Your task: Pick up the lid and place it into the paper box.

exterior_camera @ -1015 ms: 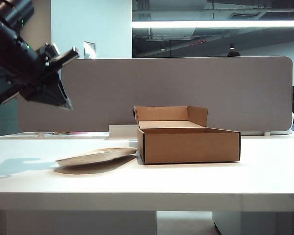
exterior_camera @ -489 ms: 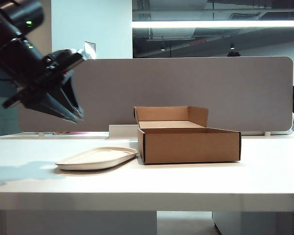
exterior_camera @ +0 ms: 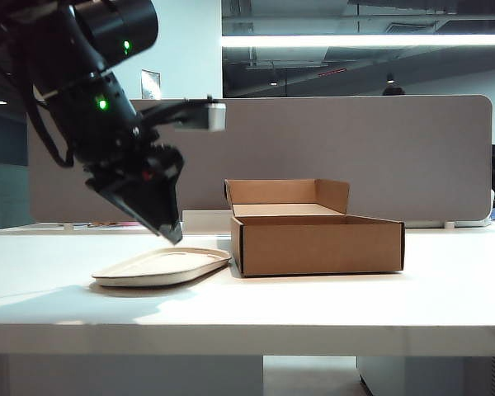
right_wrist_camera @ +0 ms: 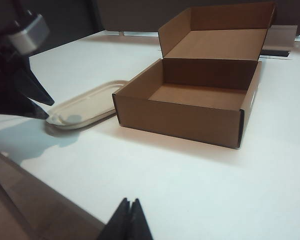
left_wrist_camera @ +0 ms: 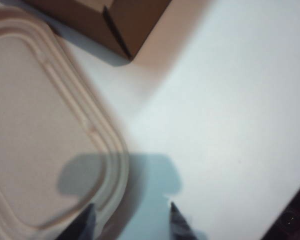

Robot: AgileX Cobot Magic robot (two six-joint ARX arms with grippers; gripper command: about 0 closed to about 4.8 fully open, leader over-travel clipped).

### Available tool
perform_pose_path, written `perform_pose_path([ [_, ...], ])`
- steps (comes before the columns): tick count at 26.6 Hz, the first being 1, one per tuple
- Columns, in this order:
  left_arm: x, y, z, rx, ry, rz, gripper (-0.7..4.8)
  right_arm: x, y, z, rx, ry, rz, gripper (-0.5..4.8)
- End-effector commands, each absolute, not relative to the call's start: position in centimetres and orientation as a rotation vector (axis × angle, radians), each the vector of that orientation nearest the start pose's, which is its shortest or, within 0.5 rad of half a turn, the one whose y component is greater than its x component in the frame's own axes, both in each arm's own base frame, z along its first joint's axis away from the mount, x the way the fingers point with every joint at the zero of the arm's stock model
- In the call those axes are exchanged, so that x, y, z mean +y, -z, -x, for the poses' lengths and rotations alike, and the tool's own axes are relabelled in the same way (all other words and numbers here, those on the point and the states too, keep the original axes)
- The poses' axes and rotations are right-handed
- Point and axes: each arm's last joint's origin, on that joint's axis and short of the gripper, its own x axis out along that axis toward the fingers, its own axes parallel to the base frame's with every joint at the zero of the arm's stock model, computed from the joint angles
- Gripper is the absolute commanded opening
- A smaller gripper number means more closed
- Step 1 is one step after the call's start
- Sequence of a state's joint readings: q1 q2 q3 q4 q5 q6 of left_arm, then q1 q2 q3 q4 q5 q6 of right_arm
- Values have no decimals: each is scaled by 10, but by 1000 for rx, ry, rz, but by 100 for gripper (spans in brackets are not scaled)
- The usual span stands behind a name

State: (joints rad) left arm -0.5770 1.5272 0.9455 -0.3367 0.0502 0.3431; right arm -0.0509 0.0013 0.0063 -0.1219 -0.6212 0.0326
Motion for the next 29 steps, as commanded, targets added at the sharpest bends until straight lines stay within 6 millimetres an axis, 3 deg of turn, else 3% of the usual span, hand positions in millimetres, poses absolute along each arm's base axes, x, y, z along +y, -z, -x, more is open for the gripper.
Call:
perform_pose_path([
  [1,-171,-195,-259,815,728,-575,183,12,-154,-92,115,-568,-69,-1],
  [5,-172,-182,-261,870,722,-592,183,12,-154,-92,115,-567,-69,-1],
  [18,-178,-167,-267,883,645,-654,179,12,-154,-92,115,-566,-69,-1],
  [20,-179,-164,-268,883,646,-654,170,12,-154,-92,115,-566,-69,-1],
  [24,-181,-164,-271,848,630,-651,76,12,-154,-92,115,-565,-69,-1],
  [29,-182,-164,-274,818,625,-643,75,12,-154,-92,115,-565,-69,-1],
])
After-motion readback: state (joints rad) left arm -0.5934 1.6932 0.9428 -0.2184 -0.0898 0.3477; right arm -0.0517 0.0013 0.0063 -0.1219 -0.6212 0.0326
